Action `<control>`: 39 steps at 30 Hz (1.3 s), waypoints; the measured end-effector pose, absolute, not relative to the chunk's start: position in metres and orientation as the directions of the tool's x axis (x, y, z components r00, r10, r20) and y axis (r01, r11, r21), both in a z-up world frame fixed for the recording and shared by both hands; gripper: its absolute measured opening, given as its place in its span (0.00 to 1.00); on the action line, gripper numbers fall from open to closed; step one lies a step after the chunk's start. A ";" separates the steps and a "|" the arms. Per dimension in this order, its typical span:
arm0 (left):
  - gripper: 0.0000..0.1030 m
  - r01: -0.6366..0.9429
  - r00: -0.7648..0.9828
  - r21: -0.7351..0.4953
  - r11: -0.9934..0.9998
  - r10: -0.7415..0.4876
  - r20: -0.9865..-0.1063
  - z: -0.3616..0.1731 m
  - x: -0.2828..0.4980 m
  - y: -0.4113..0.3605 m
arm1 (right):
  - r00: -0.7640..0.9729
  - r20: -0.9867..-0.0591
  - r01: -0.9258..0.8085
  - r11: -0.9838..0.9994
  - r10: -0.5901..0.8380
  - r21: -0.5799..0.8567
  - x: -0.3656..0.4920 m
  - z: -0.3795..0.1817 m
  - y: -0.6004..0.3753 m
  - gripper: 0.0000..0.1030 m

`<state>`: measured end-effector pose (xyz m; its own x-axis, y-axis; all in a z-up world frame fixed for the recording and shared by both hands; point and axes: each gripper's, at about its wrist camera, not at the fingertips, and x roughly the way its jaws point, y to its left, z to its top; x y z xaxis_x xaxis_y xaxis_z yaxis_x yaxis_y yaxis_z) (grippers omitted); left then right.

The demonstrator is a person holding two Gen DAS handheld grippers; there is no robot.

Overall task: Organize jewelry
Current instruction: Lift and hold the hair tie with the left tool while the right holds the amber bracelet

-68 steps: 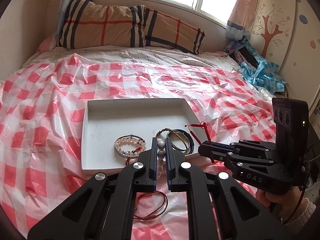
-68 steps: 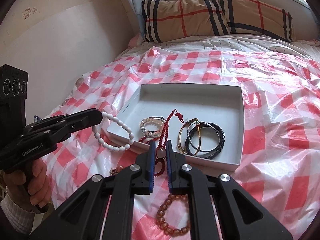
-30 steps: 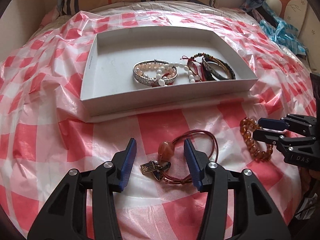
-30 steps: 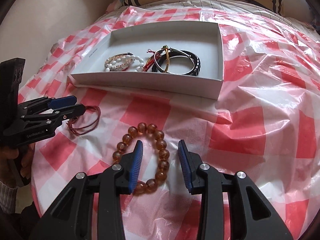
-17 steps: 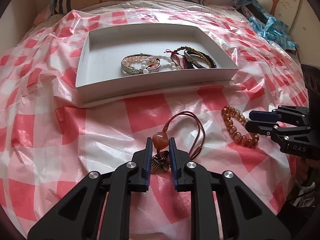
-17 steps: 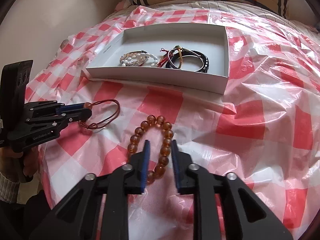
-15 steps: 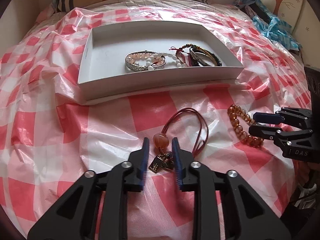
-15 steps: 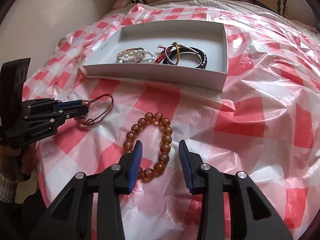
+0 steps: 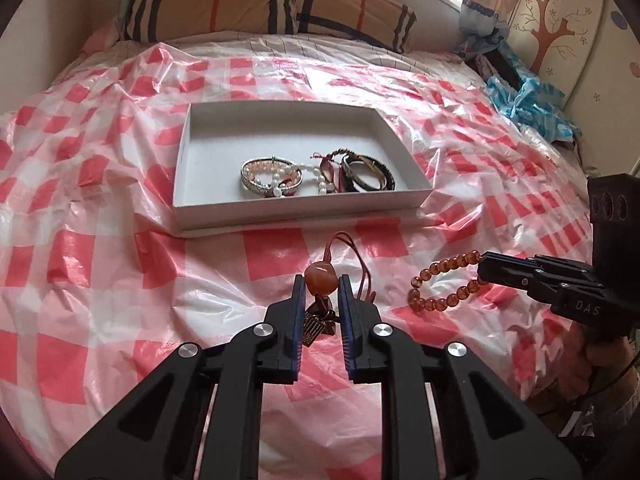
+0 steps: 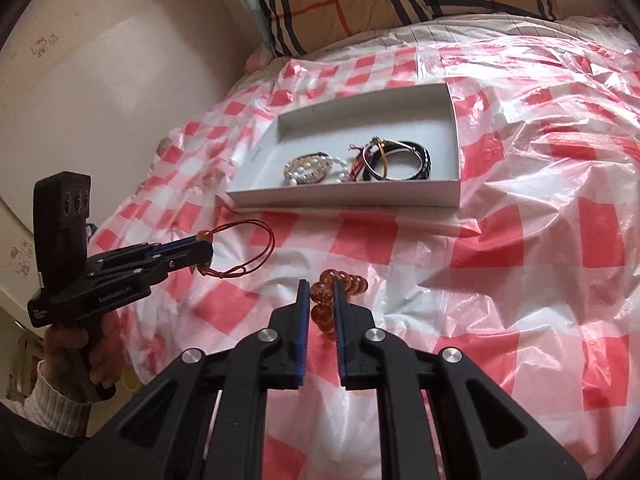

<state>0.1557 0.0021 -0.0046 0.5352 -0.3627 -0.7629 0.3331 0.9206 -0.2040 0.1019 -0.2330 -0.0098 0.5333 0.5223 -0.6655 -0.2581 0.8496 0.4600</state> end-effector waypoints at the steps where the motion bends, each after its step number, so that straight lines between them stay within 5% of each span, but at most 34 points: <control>1: 0.14 0.332 0.546 -0.203 0.921 -0.364 -0.755 0.004 0.150 0.003 | 0.542 -0.653 -0.260 0.844 0.529 0.469 0.097 -0.002 -0.233 0.12; 18: 0.14 0.325 0.690 -0.165 0.931 -0.352 -0.632 0.114 0.026 0.016 | 0.669 -0.476 -0.360 0.809 0.571 0.465 -0.009 0.113 -0.240 0.12; 39: 0.14 0.309 0.785 -0.054 0.949 -0.287 -0.549 0.161 -0.039 0.016 | 0.669 -0.400 -0.445 0.769 0.626 0.459 -0.054 0.151 -0.220 0.12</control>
